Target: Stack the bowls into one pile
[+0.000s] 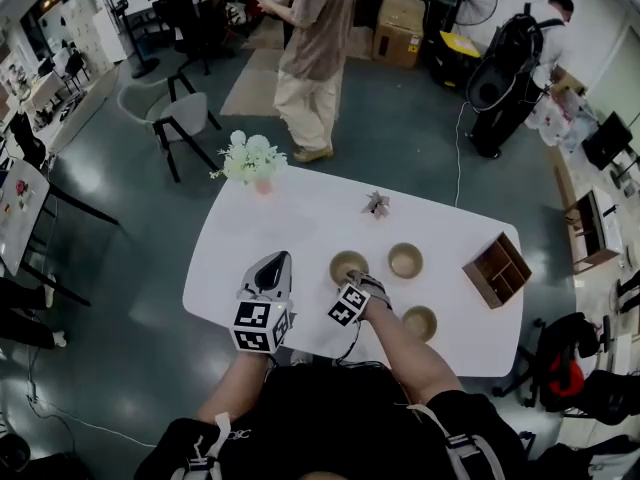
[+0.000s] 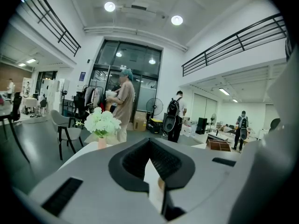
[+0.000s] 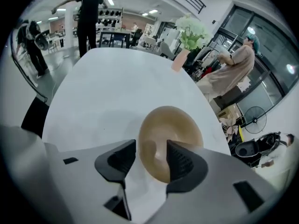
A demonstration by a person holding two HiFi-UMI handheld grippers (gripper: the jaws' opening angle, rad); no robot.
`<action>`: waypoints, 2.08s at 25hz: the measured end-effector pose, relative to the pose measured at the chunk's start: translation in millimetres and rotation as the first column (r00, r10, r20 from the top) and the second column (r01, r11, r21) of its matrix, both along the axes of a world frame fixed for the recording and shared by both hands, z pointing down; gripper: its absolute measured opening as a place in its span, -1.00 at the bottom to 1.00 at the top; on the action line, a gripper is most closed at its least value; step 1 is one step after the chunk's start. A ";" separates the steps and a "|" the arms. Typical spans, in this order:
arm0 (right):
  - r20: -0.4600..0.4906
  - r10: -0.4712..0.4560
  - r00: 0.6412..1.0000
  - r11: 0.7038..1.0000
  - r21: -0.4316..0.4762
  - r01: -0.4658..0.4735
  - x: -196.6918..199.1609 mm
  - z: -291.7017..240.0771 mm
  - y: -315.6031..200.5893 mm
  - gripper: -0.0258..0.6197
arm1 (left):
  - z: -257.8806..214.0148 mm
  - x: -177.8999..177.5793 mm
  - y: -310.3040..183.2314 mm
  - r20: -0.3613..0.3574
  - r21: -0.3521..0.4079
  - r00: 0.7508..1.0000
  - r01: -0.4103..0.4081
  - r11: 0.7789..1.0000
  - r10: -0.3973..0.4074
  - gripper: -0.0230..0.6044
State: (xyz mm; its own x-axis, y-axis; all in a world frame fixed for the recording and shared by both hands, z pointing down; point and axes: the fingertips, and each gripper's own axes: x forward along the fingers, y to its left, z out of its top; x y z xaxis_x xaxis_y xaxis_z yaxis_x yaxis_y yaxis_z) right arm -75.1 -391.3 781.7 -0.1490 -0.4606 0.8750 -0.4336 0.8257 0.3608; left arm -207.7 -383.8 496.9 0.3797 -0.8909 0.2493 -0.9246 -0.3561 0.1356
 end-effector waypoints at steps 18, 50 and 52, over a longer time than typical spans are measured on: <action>-0.012 0.007 1.000 0.981 0.193 -0.004 21.5 -68.3 -19.3 -0.63 | -5.6 27.7 -8.4 -0.014 0.011 0.997 -0.080 0.997 0.080 -0.89; -0.037 0.259 0.965 0.961 0.108 -0.254 166.6 -42.3 -40.5 -0.59 | 4.0 113.5 -27.9 0.031 -0.018 0.973 -0.226 0.974 0.227 -0.89; -0.021 0.270 0.963 0.957 0.117 -0.265 164.9 -41.9 -41.2 -0.60 | 4.2 111.6 -27.0 0.031 -0.021 0.974 -0.222 0.975 0.223 -0.89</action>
